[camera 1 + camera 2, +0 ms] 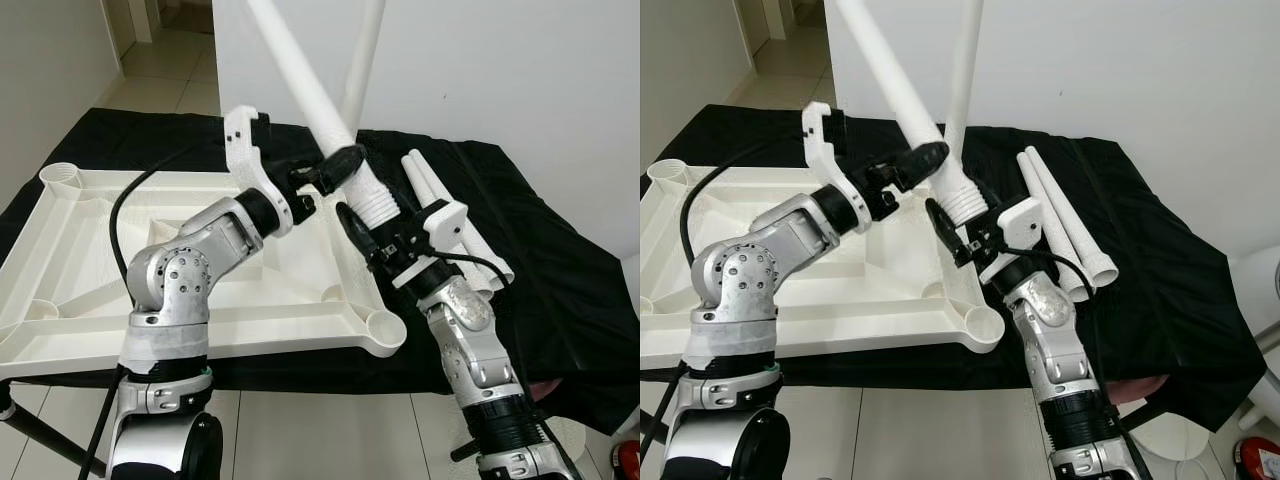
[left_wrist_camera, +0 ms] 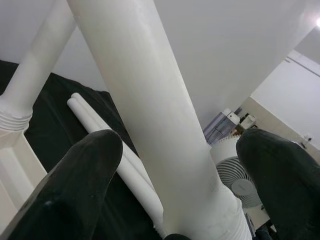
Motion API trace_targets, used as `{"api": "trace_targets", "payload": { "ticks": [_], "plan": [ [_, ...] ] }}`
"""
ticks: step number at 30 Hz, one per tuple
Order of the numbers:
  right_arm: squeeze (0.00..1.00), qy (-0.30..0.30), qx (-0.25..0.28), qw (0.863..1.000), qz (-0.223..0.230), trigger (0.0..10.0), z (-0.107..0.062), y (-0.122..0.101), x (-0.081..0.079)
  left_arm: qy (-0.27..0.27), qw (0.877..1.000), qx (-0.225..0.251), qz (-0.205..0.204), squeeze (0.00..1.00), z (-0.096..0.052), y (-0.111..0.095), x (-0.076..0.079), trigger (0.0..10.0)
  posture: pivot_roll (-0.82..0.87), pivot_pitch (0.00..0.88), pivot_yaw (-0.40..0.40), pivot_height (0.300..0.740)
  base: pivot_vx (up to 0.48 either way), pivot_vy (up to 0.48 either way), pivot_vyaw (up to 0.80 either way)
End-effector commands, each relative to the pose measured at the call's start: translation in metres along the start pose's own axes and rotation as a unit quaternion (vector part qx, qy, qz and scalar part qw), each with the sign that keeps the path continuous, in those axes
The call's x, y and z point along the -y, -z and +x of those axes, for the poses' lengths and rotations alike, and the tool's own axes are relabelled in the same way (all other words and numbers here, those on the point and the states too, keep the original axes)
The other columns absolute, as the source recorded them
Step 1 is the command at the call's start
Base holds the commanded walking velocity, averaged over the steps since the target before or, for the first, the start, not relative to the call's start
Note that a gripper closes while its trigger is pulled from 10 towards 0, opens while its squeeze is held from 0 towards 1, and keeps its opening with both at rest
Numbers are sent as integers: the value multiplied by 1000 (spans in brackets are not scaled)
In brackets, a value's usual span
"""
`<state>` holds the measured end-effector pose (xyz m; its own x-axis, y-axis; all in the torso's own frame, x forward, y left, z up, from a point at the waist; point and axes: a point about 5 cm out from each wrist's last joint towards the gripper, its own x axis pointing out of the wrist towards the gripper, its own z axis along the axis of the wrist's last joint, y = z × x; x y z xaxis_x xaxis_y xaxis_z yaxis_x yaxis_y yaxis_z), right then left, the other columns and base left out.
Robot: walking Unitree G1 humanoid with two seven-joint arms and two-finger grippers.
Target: Building children table
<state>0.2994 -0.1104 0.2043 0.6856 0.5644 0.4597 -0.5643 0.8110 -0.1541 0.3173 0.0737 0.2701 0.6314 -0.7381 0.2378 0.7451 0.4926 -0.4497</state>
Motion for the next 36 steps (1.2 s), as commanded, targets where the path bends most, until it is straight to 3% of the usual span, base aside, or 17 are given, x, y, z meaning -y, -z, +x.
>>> {"api": "trace_targets", "payload": {
  "ticks": [1,10,16,22,23,24,25,30,36],
  "plan": [
    [0,-11,3,1000,1,10000,-1,-2,-5,0,1000,-21,-10,0,5,4,0,10000,-21,0,-87,740,0,0,0],
    [0,-28,-21,999,14,10000,-16,7,-19,-34,998,-43,-41,0,7,-2,-12,10000,-31,0,-82,740,0,0,0],
    [0,-28,-52,998,17,10000,-41,13,-25,-74,995,-57,-43,0,2,-19,-33,10000,-36,0,-71,740,0,0,0],
    [0,-30,-59,998,16,10000,-47,14,-26,-75,994,-50,-57,0,2,-27,-37,10000,-41,0,-62,740,0,0,0],
    [0,-29,-59,998,16,10000,-47,13,-26,-68,994,-49,-65,0,3,-28,-35,5529,-42,0,-58,740,0,0,0],
    [0,-29,-59,998,16,10000,-47,13,-26,-68,994,-49,-65,0,3,-28,-35,5529,-42,0,-58,740,0,0,0],
    [0,-27,-60,998,14,10000,-47,13,-25,-61,993,-46,-85,0,5,-27,-33,0,-42,0,-58,740,0,0,0],
    [0,-28,-57,998,12,10000,-45,12,-25,-39,990,-57,-123,0,10,-18,-25,0,-33,0,-59,740,0,0,0],
    [0,-38,-57,998,13,10000,-42,13,-28,-26,989,-62,-134,0,12,-15,-20,0,-27,0,-63,740,0,0,0]
  ]
}}
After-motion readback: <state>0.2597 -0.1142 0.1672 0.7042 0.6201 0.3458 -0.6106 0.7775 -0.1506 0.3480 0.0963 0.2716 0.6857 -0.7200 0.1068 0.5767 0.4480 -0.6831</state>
